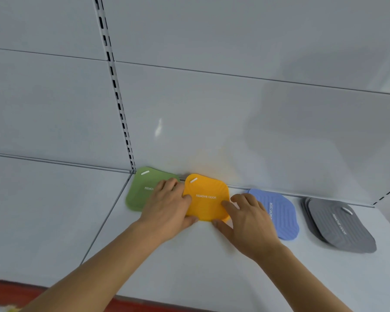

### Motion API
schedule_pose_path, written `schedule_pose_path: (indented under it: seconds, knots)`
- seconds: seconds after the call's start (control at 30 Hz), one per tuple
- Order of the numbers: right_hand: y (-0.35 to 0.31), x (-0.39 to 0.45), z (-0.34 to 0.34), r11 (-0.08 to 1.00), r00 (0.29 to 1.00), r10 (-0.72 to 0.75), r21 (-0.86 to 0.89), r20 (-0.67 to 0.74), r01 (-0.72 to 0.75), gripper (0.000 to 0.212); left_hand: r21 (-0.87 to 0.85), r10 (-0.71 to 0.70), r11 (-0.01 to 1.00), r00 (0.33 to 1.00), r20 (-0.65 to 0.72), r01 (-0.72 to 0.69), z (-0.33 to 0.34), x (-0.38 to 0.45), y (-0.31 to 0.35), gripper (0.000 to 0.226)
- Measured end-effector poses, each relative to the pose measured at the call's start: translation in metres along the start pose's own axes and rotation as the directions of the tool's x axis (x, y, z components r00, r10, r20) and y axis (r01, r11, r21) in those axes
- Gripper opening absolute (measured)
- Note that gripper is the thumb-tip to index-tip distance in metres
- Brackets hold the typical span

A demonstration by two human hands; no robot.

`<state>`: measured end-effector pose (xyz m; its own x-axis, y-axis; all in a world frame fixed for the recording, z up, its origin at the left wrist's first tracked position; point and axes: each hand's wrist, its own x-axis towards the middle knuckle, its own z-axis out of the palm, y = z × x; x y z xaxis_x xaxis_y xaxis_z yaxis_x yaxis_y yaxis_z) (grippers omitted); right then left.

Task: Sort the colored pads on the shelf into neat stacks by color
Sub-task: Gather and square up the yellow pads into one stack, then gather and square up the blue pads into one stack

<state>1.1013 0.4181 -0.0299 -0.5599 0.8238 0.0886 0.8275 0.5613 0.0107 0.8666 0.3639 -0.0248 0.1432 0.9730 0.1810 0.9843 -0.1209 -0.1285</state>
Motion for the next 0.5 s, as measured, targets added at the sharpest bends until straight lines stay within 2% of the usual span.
schedule_pose_path:
  seconds: [0.13,0.27,0.37,0.5]
  knots:
    - [0.012,-0.014,0.0,0.997,0.995,0.076,0.036,-0.068,-0.074,0.065,-0.055,0.03,0.998,0.998,-0.057,-0.033,-0.011,0.005,0.022,0.059]
    - [0.046,-0.032,0.002,0.981,0.972,0.194,0.037,-0.133,-0.191,0.046,-0.153,0.049,0.986,0.996,-0.078,-0.061,-0.017,0.024,0.062,0.04]
    - [0.081,-0.043,0.002,0.966,0.956,0.257,0.005,-0.138,-0.259,0.034,-0.238,0.007,0.971,0.998,-0.06,-0.021,-0.024,0.037,0.096,0.031]
    - [0.117,-0.04,-0.002,0.965,0.965,0.261,0.019,-0.042,-0.26,0.046,-0.281,-0.124,0.949,0.989,0.078,0.141,-0.024,0.053,0.131,0.037]
